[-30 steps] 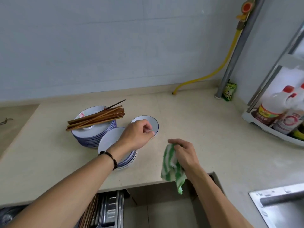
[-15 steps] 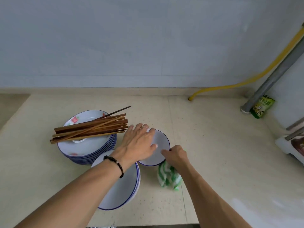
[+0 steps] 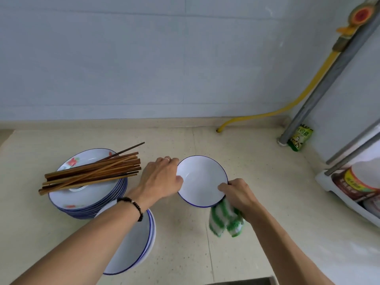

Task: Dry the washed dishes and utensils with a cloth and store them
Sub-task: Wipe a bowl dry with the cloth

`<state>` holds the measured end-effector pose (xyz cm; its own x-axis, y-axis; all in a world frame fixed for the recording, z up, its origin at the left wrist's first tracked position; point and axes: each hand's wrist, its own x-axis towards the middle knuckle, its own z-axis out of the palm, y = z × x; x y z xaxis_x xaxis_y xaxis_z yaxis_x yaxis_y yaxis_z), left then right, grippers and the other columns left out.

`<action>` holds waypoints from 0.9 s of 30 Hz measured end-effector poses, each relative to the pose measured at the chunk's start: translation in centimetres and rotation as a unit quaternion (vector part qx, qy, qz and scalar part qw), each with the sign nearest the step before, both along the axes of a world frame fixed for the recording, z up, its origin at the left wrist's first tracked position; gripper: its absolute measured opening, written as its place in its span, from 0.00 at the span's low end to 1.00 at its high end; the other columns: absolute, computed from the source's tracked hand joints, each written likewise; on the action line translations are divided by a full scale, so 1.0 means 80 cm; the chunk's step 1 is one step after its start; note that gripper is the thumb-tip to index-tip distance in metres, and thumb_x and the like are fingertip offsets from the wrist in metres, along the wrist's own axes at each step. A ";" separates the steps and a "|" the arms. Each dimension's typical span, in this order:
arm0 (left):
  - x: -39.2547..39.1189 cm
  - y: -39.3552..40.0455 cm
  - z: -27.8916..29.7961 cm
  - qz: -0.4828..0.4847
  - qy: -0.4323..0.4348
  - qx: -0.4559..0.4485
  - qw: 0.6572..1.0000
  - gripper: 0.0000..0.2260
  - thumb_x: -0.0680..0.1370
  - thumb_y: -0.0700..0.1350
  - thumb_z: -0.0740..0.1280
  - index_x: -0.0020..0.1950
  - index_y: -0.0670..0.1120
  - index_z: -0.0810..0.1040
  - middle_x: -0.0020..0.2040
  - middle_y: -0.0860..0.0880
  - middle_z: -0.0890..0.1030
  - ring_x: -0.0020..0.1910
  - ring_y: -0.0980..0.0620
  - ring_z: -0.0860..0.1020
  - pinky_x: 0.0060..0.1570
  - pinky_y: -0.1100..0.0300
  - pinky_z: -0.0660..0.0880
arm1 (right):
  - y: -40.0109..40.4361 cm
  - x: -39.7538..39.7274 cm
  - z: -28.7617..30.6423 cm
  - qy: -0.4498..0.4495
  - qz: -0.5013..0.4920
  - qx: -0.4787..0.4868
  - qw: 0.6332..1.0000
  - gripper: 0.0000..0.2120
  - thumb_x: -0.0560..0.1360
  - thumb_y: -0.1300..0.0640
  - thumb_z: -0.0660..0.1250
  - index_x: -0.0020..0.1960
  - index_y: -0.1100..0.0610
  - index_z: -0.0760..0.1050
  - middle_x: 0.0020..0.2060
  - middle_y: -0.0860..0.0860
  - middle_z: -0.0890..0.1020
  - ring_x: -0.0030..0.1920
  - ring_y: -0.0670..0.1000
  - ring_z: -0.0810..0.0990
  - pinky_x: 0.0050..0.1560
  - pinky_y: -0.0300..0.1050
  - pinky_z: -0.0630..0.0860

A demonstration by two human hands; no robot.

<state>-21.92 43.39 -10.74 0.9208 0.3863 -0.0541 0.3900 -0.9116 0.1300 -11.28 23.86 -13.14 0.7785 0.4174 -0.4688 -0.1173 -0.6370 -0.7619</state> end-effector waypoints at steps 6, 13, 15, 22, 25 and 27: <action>0.022 -0.060 0.028 0.069 -0.023 -0.445 0.892 0.24 0.66 0.59 0.61 0.56 0.47 0.77 0.53 0.47 0.81 0.52 0.44 0.79 0.52 0.50 0.77 | -0.079 0.008 0.043 0.033 -0.057 0.031 0.997 0.13 0.60 0.51 0.66 0.40 0.59 0.73 0.33 0.57 0.73 0.34 0.54 0.72 0.38 0.49 0.68; 0.046 -0.192 0.055 0.109 -0.004 -0.661 0.742 0.29 0.65 0.55 0.63 0.64 0.47 0.70 0.53 0.41 0.77 0.41 0.45 0.79 0.40 0.51 0.81 | -0.210 -0.008 0.058 0.066 -0.130 0.079 0.986 0.23 0.73 0.52 0.68 0.52 0.74 0.75 0.36 0.60 0.77 0.36 0.58 0.76 0.41 0.51 0.72; 0.052 -0.236 0.060 0.106 -0.022 -0.657 0.746 0.28 0.64 0.54 0.62 0.63 0.47 0.70 0.54 0.43 0.77 0.41 0.46 0.78 0.37 0.54 0.79 | -0.249 -0.018 0.059 0.060 -0.149 0.103 0.982 0.29 0.74 0.46 0.68 0.53 0.76 0.73 0.37 0.59 0.74 0.37 0.57 0.73 0.41 0.51 0.70; 0.057 -0.397 0.051 0.060 -0.027 -0.569 0.820 0.16 0.71 0.56 0.61 0.55 0.51 0.70 0.55 0.46 0.76 0.49 0.43 0.80 0.43 0.51 0.81 | -0.419 -0.066 0.057 -0.006 -0.247 0.112 0.963 0.20 0.82 0.54 0.61 0.60 0.71 0.76 0.47 0.68 0.82 0.43 0.64 0.82 0.48 0.56 0.79; 0.049 -0.465 0.038 0.027 -0.009 -0.480 0.877 0.22 0.67 0.60 0.59 0.57 0.51 0.69 0.53 0.47 0.77 0.52 0.42 0.78 0.53 0.47 0.80 | -0.489 -0.093 0.046 -0.022 -0.305 0.102 0.947 0.23 0.77 0.61 0.66 0.69 0.64 0.65 0.61 0.60 0.76 0.57 0.62 0.80 0.59 0.59 0.79; 0.048 -0.511 0.025 -0.027 0.003 -0.377 0.926 0.21 0.72 0.61 0.60 0.59 0.51 0.67 0.52 0.47 0.77 0.52 0.43 0.76 0.53 0.51 0.75 | -0.532 -0.109 0.038 -0.021 -0.364 0.123 0.923 0.16 0.73 0.64 0.69 0.57 0.61 0.67 0.53 0.60 0.78 0.49 0.58 0.82 0.47 0.53 0.81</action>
